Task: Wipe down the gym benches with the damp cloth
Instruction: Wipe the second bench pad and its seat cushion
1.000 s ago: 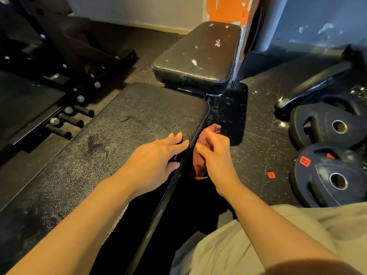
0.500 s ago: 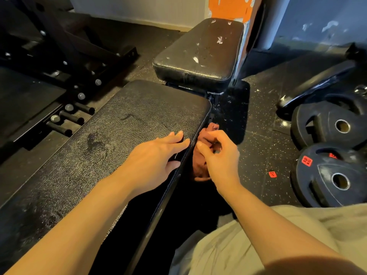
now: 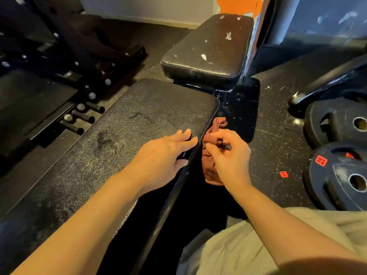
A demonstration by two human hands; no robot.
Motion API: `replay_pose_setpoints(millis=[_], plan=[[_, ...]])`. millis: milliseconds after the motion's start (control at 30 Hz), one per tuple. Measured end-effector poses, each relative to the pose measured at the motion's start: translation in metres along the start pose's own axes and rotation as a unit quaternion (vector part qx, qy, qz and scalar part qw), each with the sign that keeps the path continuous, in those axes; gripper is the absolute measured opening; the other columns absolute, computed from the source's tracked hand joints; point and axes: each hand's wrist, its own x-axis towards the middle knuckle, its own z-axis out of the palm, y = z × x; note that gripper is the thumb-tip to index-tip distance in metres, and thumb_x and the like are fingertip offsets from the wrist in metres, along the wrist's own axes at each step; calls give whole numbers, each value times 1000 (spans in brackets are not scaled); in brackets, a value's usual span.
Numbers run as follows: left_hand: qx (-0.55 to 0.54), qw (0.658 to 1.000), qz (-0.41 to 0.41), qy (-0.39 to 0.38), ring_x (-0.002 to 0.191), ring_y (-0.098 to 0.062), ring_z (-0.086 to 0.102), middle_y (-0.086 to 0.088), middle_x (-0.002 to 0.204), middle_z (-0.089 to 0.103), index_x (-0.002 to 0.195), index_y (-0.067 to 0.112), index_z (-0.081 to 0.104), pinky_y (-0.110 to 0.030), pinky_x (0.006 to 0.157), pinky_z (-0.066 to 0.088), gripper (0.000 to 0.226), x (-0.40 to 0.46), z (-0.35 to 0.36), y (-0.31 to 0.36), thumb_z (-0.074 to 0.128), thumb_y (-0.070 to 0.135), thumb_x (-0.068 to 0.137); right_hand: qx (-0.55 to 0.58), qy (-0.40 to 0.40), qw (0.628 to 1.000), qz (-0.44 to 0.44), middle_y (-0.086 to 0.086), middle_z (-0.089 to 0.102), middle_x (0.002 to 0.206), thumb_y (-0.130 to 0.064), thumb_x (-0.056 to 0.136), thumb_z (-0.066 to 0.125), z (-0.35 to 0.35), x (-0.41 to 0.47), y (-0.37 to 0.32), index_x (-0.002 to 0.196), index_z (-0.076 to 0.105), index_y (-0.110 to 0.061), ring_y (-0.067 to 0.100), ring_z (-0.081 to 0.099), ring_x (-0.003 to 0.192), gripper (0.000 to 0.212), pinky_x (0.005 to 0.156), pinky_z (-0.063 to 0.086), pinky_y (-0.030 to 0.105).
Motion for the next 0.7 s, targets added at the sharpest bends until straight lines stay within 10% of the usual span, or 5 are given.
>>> replay_pose_setpoints(millis=[700], plan=[[11,1000,6,6,142,7,4,24,157,5,151,39,19,-25,107,34,57,1,-1,2,45,31,101,-20,49,997,48,-7,59,98,-1,82,65,11,4,7,85,63,-31,-1,56,87,30,82,44,10]])
